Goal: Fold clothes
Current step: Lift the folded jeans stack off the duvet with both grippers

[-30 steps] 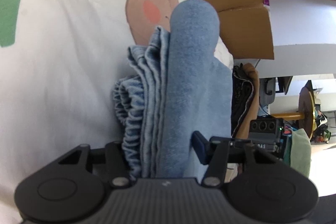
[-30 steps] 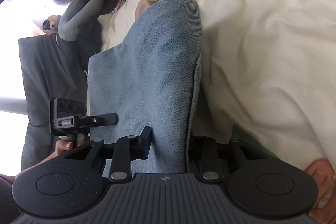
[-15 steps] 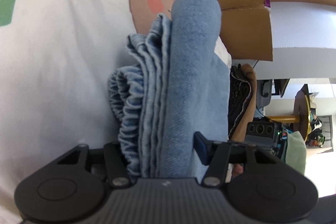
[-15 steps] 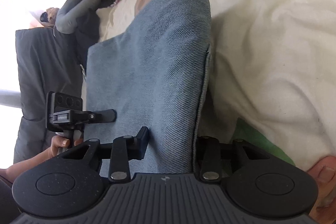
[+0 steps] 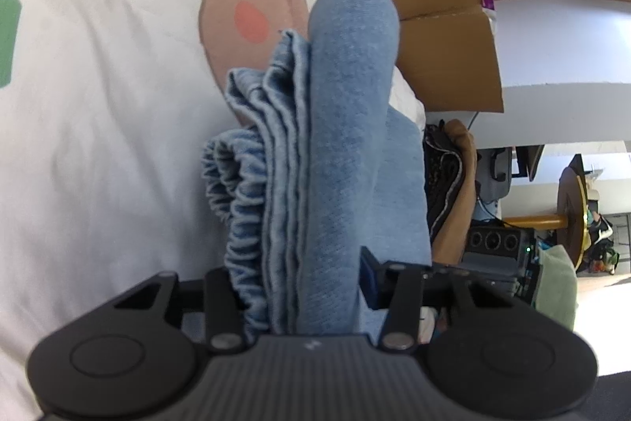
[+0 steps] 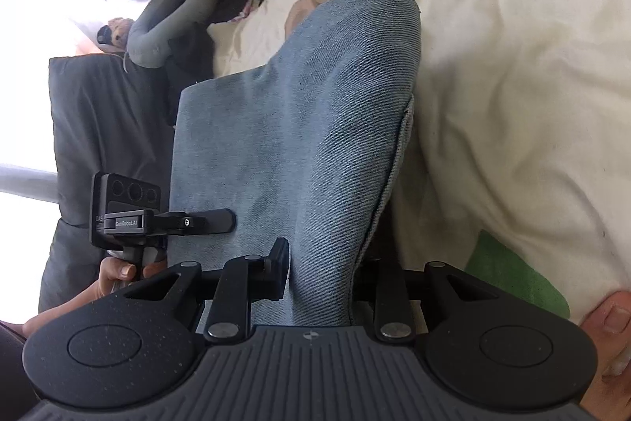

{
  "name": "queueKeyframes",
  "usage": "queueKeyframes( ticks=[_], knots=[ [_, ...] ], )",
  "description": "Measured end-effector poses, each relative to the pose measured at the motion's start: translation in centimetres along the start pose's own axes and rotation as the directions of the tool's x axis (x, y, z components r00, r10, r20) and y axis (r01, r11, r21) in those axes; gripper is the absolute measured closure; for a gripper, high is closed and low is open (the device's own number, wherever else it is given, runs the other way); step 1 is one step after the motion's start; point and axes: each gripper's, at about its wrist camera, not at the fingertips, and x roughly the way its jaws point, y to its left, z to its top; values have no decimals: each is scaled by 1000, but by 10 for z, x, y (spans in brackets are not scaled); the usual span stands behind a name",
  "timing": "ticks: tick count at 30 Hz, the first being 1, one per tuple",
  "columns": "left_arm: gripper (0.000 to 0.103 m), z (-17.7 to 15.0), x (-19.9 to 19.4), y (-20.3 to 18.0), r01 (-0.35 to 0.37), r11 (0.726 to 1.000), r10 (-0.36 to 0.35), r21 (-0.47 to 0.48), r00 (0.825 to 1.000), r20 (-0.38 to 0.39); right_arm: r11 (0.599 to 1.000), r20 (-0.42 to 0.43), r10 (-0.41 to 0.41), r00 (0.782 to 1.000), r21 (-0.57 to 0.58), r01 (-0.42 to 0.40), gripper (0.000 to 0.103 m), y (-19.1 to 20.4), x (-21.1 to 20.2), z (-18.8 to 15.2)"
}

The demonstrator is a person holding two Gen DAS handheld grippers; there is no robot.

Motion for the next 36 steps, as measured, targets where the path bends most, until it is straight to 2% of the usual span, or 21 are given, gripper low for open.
queueKeyframes(
  ticks=[12, 16, 18, 23, 36],
  knots=[
    [57, 17, -12, -36, -5, 1000, 5, 3, 1000, 19, 1000, 29, 13, 1000, 3, -13, 76, 29, -30, 24],
    [58, 23, -13, -47, -19, 1000, 19, -7, 1000, 3, 1000, 17, -11, 1000, 6, 10, 76, 42, -38, 33],
    [58, 26, -16, -51, -23, 1000, 23, -7, 1000, -4, 1000, 9, -25, 1000, 13, 24, 82, 47, -41, 36],
    [58, 32, -22, -67, -24, 1000, 24, 2, 1000, -14, 999, 6, -39, 999, 4, 39, 82, 62, -51, 43],
    [59, 53, -37, -137, -36, 996, 38, 78, 999, -35, 996, 83, -69, 994, -51, 73, 81, 103, -103, 54]
  ],
)
